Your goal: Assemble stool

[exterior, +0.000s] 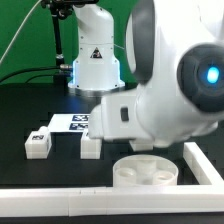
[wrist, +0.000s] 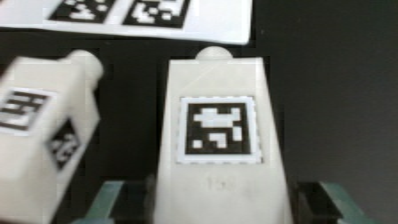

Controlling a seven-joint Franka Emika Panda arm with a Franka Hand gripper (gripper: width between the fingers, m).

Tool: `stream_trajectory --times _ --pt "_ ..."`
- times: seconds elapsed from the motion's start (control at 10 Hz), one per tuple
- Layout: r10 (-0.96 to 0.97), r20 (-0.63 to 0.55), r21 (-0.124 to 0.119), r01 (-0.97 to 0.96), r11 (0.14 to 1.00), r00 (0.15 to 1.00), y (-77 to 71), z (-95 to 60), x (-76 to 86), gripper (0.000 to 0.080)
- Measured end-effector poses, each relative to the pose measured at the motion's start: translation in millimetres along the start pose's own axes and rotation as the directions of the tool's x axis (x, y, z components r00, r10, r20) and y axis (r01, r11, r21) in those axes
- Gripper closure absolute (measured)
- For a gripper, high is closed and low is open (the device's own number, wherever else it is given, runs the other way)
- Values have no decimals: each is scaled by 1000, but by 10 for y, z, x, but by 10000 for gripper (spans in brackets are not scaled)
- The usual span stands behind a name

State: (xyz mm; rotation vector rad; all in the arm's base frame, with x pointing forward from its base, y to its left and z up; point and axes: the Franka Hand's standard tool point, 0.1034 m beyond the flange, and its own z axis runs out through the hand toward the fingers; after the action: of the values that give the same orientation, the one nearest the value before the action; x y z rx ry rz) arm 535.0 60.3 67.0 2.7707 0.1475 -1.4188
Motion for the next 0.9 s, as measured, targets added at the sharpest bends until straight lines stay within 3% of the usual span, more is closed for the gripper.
stream_trajectory --times 0.2,0.3,0.5,0.7,0.8,0.9 --pt "-16 -61 -4 16 1000 998 36 -364 -230 462" --pt "-33 -64 -11 32 999 997 9 -387 -287 462" --pt "-35 -196 -13 33 999 980 -1 -497 -127 462" --pt "-37 -360 -20 32 999 932 -8 -576 -130 462" --pt "-63 -422 -31 55 998 905 -2 -785 -205 462" --pt "-74 -518 -46 59 997 852 -37 -1100 -302 462"
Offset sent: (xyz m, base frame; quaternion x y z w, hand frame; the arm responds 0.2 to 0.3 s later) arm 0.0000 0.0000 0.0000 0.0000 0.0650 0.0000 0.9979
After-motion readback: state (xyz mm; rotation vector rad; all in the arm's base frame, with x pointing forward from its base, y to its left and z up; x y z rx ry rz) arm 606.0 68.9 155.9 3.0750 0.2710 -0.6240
